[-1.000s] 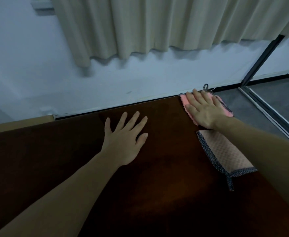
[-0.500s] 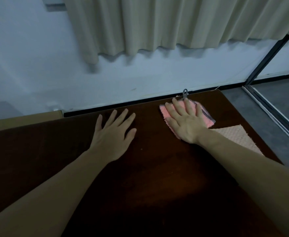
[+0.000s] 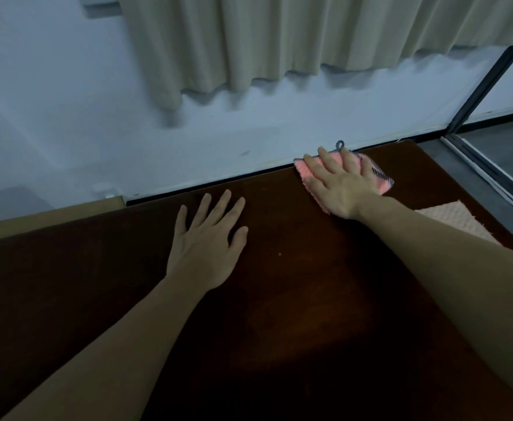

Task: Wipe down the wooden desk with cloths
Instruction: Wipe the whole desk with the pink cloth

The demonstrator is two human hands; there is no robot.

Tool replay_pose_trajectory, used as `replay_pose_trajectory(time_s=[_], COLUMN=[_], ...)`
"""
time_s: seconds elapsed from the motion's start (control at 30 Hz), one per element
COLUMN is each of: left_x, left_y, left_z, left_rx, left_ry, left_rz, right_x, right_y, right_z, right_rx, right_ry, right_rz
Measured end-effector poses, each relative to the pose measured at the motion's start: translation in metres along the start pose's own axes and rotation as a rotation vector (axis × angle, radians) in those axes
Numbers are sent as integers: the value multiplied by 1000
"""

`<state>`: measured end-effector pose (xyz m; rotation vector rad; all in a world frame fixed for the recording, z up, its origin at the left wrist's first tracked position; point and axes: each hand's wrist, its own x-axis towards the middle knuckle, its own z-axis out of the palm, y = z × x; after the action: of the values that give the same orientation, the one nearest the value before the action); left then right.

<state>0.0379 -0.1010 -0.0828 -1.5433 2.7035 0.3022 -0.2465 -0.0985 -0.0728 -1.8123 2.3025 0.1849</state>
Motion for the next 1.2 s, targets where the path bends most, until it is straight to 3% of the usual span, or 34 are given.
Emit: replay_pose_trajectory(time_s=[0.3,0.53,0.63,1.0,1.2], left_x=[2,0,0,3,1], left_y=[0,-1,0,0,-1], left_z=[4,4,5,5,4], left_rx=[-4,-4,-1,-20,-19], left_ry=[41,53,54,77,70], left_rz=[0,8,13,14,16], right_x=[-110,-20,3,-104,-62], right_y=[-34,-22,-23,-57,-52], right_z=[25,7,-1,27,19], right_rx=[-34,-13,6,-23,-51], right_ry=[-52,44,1,-35,8], right_rz=[-223,-76,2,-181,-169])
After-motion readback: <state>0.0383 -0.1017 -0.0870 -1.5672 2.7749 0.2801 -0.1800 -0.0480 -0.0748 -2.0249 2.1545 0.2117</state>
